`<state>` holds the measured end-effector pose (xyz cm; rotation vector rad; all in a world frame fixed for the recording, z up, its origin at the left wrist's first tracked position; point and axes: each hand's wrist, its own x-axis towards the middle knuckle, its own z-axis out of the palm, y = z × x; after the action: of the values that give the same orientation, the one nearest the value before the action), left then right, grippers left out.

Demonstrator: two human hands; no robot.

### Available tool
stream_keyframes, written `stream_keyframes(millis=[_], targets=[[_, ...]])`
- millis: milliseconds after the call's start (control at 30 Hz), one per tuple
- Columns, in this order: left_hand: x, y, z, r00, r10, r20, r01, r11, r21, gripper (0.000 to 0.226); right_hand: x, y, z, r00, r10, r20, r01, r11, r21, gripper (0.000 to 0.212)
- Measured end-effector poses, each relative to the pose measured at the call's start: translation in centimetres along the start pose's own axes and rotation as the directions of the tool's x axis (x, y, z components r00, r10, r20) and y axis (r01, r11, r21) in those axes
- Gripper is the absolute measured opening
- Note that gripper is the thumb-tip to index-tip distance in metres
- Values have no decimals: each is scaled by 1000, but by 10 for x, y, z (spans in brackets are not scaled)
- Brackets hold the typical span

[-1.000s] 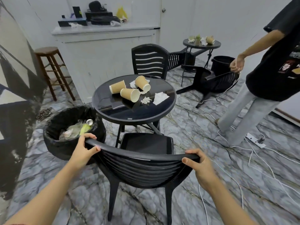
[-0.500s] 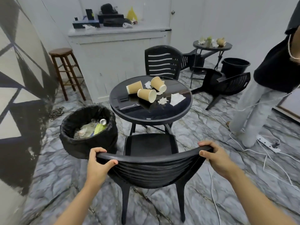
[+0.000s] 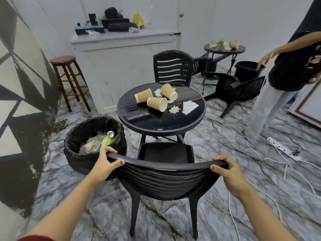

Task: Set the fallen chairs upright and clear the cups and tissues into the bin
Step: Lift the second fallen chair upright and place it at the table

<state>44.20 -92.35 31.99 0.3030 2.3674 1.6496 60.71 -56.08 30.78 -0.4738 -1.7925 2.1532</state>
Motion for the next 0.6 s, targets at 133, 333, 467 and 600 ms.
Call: stream_keyframes(millis=[133, 333, 467, 600], targets=[[28, 0, -7, 999, 4, 39, -4, 1000, 14, 50, 5, 3, 6, 999, 0, -48, -1, 1000, -15, 75], [16, -8, -6, 999, 34, -1, -34, 995, -89, 61, 2, -2, 9, 999, 17, -28, -18, 998, -58, 76], [9, -12, -8, 1000, 25, -5, -25, 993, -111, 58, -3, -8, 12, 1000, 22, -9, -23, 992, -125, 77], [4, -13, -10, 1000, 18, -16, -19, 995, -98, 61, -7, -12, 14, 999, 49, -6, -49, 985, -166, 81]])
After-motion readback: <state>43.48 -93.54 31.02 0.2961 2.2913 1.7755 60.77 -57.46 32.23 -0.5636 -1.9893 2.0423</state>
